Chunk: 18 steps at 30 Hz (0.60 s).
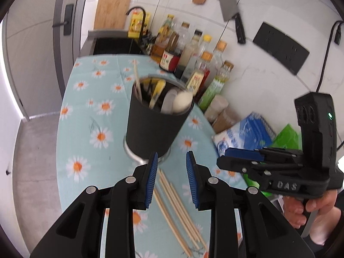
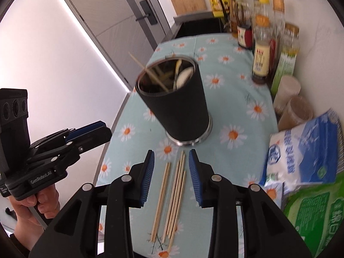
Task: Organize utensils
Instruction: 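Withdraw both grippers from the holder down to the chopsticks on the table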
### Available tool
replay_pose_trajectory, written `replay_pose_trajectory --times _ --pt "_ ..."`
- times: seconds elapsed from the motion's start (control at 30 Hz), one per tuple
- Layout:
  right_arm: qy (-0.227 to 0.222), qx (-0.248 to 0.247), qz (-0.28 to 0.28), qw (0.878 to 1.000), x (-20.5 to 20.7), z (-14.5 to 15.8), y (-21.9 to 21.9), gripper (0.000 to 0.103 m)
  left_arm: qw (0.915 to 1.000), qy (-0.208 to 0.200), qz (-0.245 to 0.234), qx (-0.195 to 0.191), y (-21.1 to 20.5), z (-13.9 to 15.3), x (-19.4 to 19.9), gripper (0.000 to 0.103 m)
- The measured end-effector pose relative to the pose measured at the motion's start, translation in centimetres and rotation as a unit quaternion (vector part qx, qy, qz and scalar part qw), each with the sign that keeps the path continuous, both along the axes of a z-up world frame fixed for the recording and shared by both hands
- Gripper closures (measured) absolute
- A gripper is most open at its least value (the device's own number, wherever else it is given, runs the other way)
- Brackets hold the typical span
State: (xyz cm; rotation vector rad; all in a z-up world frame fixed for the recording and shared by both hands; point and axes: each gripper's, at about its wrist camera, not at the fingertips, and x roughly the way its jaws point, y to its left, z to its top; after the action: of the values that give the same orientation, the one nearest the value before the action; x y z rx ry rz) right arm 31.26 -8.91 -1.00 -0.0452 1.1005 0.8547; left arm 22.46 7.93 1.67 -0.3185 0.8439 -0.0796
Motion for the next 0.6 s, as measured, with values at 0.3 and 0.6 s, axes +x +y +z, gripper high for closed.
replay_pose_trajectory --times 0.3,0.6 --pt "0.144 -0.034 0.005 0.989 0.1 -6.1 0.5 0.069 0.9975 0.062 0.011 -0.031 -0.7 -5.1 -2.9 0.074" --pt "0.211 -0.103 -0.001 0.972 0.4 -10.4 2.0 0.069 0.9924 0.108 0.019 -0.056 -1.6 -8.8 -5.3 0.067"
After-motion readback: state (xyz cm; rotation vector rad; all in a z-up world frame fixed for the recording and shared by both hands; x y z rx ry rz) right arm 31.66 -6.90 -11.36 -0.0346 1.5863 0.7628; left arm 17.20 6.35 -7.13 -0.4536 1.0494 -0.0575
